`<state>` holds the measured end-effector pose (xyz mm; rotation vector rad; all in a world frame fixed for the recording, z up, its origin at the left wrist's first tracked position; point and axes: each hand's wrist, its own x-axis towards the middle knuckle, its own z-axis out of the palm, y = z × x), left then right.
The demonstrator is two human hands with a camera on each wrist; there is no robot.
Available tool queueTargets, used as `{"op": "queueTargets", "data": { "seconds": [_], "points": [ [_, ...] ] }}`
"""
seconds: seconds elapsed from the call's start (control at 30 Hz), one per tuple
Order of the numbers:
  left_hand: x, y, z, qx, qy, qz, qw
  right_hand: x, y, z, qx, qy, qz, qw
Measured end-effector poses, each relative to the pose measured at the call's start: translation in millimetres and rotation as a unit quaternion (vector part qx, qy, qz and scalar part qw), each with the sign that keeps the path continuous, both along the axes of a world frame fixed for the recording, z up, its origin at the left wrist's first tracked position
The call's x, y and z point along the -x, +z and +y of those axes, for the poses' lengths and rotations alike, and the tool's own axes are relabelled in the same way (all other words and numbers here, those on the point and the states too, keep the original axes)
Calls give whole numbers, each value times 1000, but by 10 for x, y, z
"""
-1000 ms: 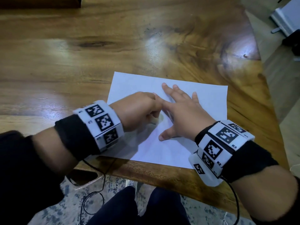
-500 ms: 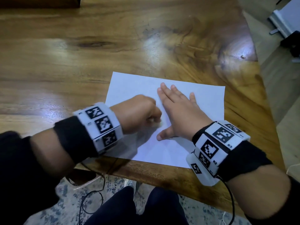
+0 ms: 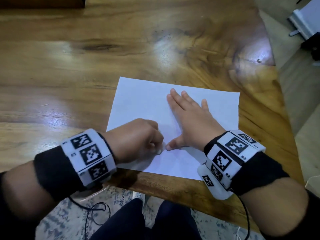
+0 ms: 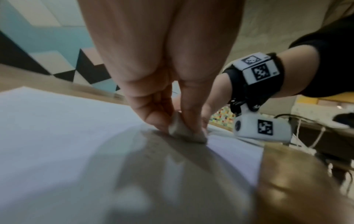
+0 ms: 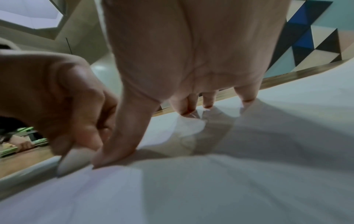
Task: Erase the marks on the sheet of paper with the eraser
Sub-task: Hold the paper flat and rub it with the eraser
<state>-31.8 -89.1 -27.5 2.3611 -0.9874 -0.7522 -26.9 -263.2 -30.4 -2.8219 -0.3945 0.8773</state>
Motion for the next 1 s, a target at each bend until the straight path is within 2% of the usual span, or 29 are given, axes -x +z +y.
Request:
{"op": "queueTargets", "data": {
  "seconds": [0.07,0.13,0.2,0.27,0.4,0.57,0.6,0.7,0.73,0.87,1.0],
  "points": [
    [-128,32,-92,6,-3,-28,1000,3,8,1,-3,-1,0,1000],
    [-308,39,-242,16,44,-77,996,6,13,2,-11,-5,1,1000],
    [-364,10,-315,22,80,-95,992,5,10,-4,-18,-11,0,1000],
    [-219,-7,-222,16,62,-80,995,5,9,-3,-13,-6,0,1000],
    [98,50,-20,-32,-6,41,999,-1,0,0,0,1,-1,1000],
    [-282,18,-157,-25,90,-82,992,9,-3,-5,-2,2,-2,1000],
    [-271,-2,-135,-18,80,-85,993,5,-3,-6,-2,2,-2,1000],
    [-26,21,-39,-8,-2,-21,1000,1,1,3,-10,-1,1,1000],
    [22,22,-14,-17,-7,0,1000,2,-2,-2,-14,-2,2,1000],
    [49,16,31,-22,13,4,1000,-18,46,-170,-43,-22,12,999],
    [71,79,-19,-50,29,2,998,-21,74,-384,-28,-35,9,999]
  ]
}}
